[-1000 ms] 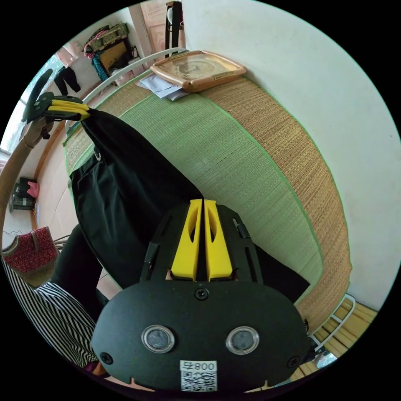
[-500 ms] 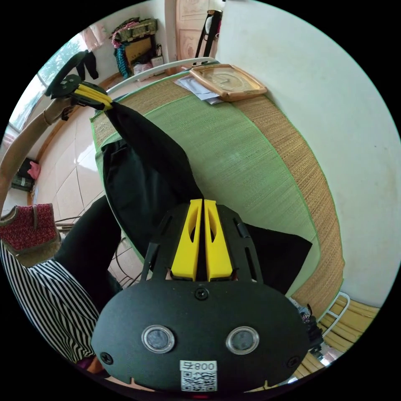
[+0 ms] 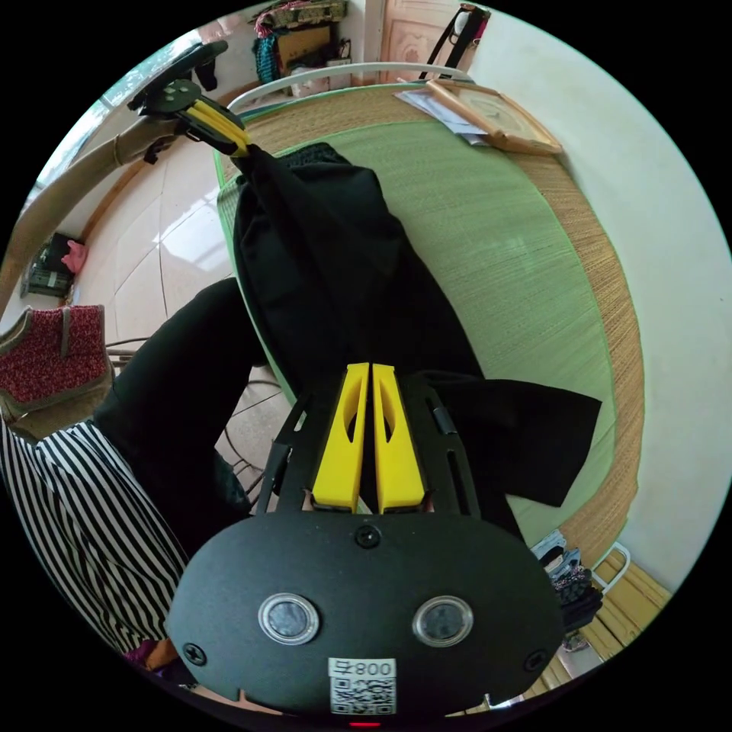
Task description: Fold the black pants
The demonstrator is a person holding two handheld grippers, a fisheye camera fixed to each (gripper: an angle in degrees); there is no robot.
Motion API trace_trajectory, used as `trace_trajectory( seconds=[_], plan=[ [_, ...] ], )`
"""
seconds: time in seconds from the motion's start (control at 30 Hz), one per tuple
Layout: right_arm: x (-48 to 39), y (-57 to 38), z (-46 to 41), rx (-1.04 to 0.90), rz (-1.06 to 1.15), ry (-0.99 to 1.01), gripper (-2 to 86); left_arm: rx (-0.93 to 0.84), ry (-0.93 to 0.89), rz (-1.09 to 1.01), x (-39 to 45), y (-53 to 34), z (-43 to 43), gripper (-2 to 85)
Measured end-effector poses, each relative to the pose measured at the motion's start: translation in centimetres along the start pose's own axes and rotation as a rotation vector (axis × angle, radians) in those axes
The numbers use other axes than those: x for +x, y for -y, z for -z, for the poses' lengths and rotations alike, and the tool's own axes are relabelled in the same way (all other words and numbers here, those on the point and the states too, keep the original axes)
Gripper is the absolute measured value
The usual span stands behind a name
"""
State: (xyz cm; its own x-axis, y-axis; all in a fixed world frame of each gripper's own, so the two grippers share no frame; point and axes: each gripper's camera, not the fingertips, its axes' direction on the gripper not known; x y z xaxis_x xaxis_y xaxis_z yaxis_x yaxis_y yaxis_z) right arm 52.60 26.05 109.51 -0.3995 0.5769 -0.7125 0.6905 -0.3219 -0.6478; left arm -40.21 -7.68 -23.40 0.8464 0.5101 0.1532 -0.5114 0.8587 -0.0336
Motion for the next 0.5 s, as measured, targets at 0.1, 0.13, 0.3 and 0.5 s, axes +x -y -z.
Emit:
trace_trajectory(
  seconds=[0.1, 0.13, 0.3, 0.5],
  plan=[
    [-1.0, -1.1, 0.1, -0.006, 0.010, 0.015, 0.5, -0.006, 0.017, -0.038, 0.2, -0.7, -0.4, 1.0],
    [-1.3, -1.7, 0.2, -0.004, 0.015, 0.028, 0.5, -0.010, 0.028, -0.054, 0.2, -1.0, -0.5, 1.0],
    [-2.0, -3.3, -0.4, -0.009, 0.000, 0.082, 0.5, -0.018, 0.056, -0.105, 0.0, -2.0, -0.9, 1.0],
    [-2.7, -5.6, -2.3, -0.011, -0.035, 0.178, 0.5, -0.068, 0.088, -0.156, -0.2, -3.4, -3.3, 1.1]
  ],
)
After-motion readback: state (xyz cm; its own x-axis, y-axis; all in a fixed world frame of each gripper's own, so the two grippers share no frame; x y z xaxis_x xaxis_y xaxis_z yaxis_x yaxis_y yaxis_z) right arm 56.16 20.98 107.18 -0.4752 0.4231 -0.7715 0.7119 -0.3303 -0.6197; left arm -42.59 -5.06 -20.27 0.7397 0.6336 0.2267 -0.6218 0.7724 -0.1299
